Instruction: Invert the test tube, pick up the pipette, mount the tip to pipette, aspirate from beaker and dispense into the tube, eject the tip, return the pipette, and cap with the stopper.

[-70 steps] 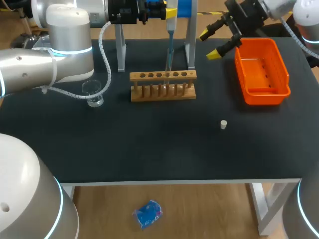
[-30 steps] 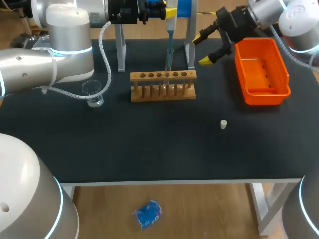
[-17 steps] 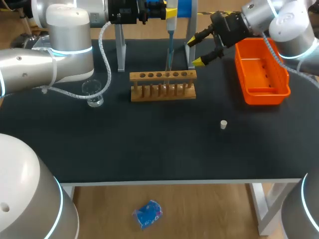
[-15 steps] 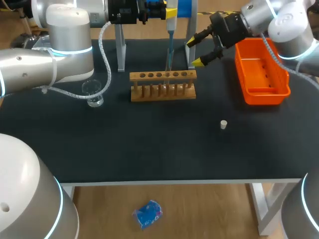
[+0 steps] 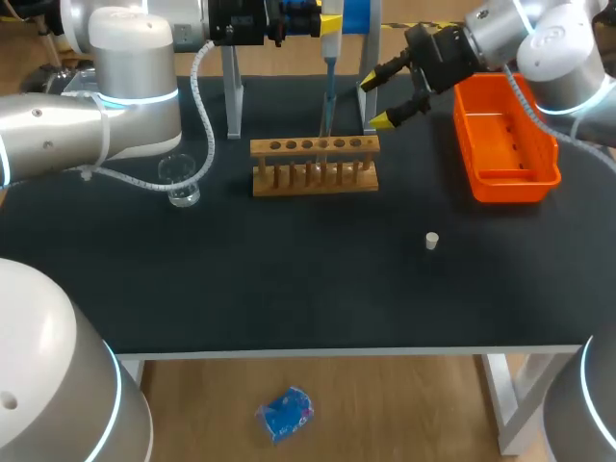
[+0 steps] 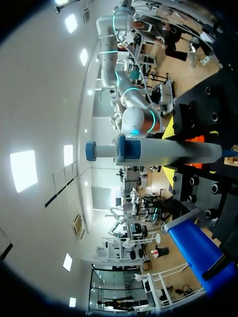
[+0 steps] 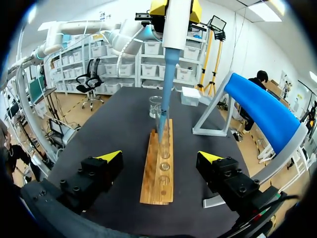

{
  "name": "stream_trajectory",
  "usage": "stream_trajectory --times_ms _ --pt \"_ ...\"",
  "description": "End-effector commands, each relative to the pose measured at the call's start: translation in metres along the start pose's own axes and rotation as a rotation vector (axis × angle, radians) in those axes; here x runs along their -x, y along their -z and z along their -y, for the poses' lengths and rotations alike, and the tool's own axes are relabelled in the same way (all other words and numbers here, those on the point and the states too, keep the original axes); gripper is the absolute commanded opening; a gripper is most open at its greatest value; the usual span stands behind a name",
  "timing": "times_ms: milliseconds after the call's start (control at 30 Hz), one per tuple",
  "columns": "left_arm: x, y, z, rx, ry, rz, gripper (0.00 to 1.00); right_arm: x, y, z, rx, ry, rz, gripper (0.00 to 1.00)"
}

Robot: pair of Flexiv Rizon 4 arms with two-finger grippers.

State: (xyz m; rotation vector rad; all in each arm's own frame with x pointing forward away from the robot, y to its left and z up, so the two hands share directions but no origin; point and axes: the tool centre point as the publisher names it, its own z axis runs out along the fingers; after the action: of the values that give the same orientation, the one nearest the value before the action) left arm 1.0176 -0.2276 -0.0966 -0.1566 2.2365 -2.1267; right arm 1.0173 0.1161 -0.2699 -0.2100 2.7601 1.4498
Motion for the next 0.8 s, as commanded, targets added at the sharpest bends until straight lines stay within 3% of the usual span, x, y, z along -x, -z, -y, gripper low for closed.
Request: stream_trajectory --times_ms 33,800 --pt "-0.002 -0.0003 0.0026 -0.007 -0.011 0.007 0.0 0.0005 0.0 0.0006 0.0 0.0 -0.001 1.0" --pt "0.0068 0.0061 0.0101 0.014 -0.048 0.028 0.0 0.0005 0.0 0.0006 0.0 0.0 -0.001 1.0"
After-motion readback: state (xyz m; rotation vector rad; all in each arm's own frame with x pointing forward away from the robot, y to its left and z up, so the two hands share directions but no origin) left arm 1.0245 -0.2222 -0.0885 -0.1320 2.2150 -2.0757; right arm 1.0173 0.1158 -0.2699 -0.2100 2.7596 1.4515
